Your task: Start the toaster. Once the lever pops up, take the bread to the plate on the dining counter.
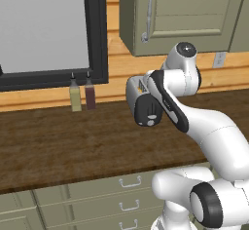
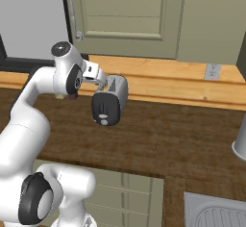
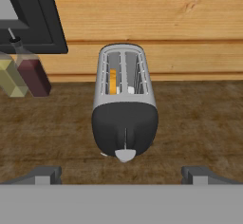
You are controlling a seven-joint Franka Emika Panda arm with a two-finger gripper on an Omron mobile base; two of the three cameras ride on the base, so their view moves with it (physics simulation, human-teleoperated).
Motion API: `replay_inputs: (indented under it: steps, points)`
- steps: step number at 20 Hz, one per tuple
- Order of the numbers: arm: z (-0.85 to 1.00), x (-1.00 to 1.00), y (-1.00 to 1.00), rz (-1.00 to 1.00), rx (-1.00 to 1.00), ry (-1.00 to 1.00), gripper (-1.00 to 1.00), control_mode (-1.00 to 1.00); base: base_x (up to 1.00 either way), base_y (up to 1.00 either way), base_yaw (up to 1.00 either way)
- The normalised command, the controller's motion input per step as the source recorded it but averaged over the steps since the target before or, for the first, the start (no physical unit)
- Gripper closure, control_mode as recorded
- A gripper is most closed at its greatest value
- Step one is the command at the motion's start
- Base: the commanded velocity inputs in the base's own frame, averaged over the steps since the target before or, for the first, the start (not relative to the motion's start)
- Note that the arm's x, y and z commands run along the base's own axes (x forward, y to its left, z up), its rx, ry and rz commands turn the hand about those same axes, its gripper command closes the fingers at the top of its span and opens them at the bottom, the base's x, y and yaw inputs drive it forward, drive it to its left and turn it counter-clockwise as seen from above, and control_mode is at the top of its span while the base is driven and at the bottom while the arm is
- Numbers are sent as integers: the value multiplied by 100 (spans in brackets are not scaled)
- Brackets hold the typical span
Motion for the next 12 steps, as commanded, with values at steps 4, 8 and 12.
replay_inputs:
  steps: [4,8,12]
  points:
    - [0,0,0,0,0,0,-100,-100,0,0,0]
    - [0,0,0,0,0,0,-100,-100,0,0,0]
    - [0,0,0,0,0,0,-100,-100,0,0,0]
